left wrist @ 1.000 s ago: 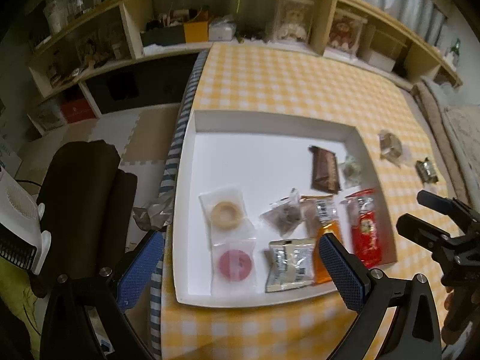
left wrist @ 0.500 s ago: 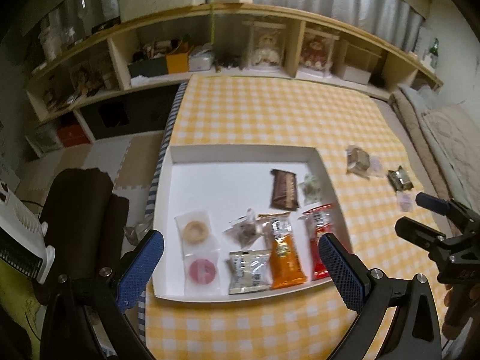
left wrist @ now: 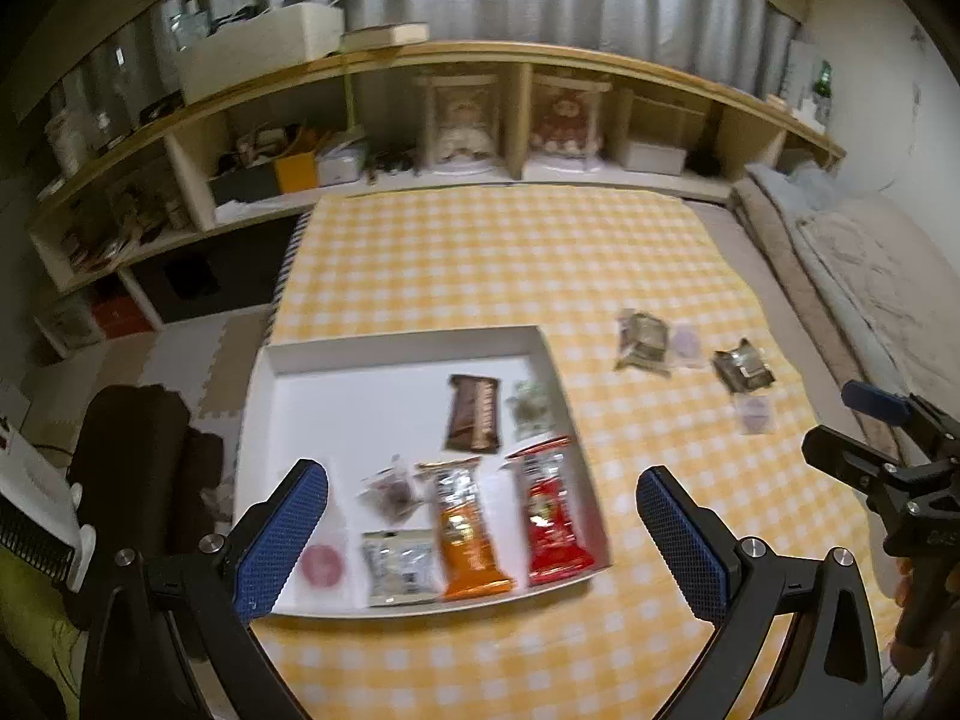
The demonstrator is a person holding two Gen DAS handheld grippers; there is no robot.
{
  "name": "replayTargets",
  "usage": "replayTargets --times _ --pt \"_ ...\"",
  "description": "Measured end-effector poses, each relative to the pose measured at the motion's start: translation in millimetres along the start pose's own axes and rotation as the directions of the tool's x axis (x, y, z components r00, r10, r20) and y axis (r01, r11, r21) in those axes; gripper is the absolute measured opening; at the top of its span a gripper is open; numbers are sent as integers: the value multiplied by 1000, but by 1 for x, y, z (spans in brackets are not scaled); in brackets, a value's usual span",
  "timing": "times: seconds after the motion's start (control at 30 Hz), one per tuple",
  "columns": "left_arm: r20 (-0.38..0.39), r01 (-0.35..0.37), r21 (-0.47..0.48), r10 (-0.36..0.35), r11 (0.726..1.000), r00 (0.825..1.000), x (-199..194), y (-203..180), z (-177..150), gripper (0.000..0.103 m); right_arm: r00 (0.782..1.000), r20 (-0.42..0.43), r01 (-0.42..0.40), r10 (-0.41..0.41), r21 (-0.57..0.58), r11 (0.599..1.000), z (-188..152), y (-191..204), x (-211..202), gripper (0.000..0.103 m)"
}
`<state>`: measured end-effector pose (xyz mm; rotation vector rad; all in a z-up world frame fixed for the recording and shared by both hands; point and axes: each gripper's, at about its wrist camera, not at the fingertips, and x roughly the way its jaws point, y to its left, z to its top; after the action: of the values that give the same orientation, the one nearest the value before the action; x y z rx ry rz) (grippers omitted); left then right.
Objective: Organize snacks
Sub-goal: 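Lift both tools away from the tray toward the remaining snacks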
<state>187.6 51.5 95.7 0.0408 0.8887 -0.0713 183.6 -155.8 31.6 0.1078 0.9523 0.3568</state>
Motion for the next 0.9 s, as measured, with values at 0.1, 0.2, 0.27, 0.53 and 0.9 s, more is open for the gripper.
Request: replayTargets --times 0.1,0.2,0.27,0.53,0.9 --pt "-2 18 20 -18 1000 1000 6 -18 6 103 1000 9 24 -24 23 999 -2 -21 -9 103" --pt "-6 40 44 -40 998 999 15 -40 13 103 998 18 51 -52 48 998 -5 -44 -18 103" --pt "-9 60 52 -60 997 998 24 -55 17 103 997 20 70 -71 63 996 -6 -59 -23 103" --pt "-41 116 67 -113 991 993 72 -107 25 103 988 10 148 -151 151 977 -21 -127 -37 103" --pt "-98 136 61 -130 989 987 175 -165 29 103 967 -39 255 -254 238 937 -51 -201 -15 103"
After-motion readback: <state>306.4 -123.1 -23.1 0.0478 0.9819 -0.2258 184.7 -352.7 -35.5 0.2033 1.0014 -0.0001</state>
